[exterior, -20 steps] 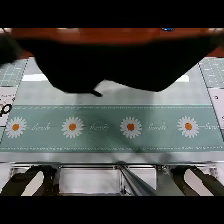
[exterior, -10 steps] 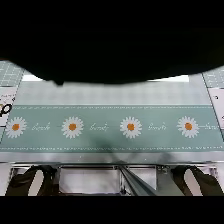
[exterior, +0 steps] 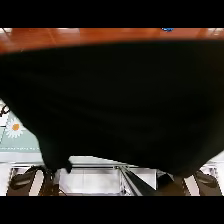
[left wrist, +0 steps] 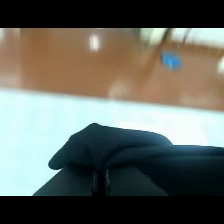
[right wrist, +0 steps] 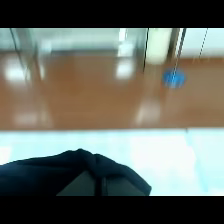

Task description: Fold the shirts.

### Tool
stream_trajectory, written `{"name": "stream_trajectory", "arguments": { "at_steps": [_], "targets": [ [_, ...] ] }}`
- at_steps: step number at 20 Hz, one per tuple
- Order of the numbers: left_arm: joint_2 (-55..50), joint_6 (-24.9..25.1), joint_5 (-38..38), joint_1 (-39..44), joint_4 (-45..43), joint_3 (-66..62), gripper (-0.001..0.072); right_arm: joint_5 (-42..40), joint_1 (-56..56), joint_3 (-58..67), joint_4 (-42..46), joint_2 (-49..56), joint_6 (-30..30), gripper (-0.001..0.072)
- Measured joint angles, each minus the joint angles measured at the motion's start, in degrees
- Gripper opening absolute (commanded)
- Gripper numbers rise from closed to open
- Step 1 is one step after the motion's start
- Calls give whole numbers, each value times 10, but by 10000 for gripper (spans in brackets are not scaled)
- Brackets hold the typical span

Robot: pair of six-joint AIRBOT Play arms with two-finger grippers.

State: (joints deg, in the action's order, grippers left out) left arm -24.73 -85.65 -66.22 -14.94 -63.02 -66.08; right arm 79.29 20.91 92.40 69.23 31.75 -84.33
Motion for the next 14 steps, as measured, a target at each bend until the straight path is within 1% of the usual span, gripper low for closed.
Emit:
{"name": "stream_trajectory", "arguments": {
  "at_steps": [3, 6, 9, 11, 12, 13, 14],
  "targets": [
    [-51, 54, 20, 13, 70, 108, 18, -24, 0, -114, -33, 29, 11, 23],
    [-155, 98, 104, 50, 129, 181, 19, -86, 0, -218, -99, 107, 43, 23],
    [-287, 118, 221, 91, 166, 187, 18, -146, 0, -251, -181, 234, 87, 23],
    [-369, 122, 274, 110, 181, 158, 19, -177, 0, -238, -236, 327, 109, 24],
    [-411, 124, 292, 118, 188, 136, 37, -186, 0, -225, -257, 370, 116, 55],
    [-447, 126, 302, 124, 191, 115, 206, -195, 0, -209, -283, 413, 120, 294],
    [-480, 126, 303, 129, 193, 93, 508, -200, 0, -194, -306, 452, 122, 414]
  ]
}}
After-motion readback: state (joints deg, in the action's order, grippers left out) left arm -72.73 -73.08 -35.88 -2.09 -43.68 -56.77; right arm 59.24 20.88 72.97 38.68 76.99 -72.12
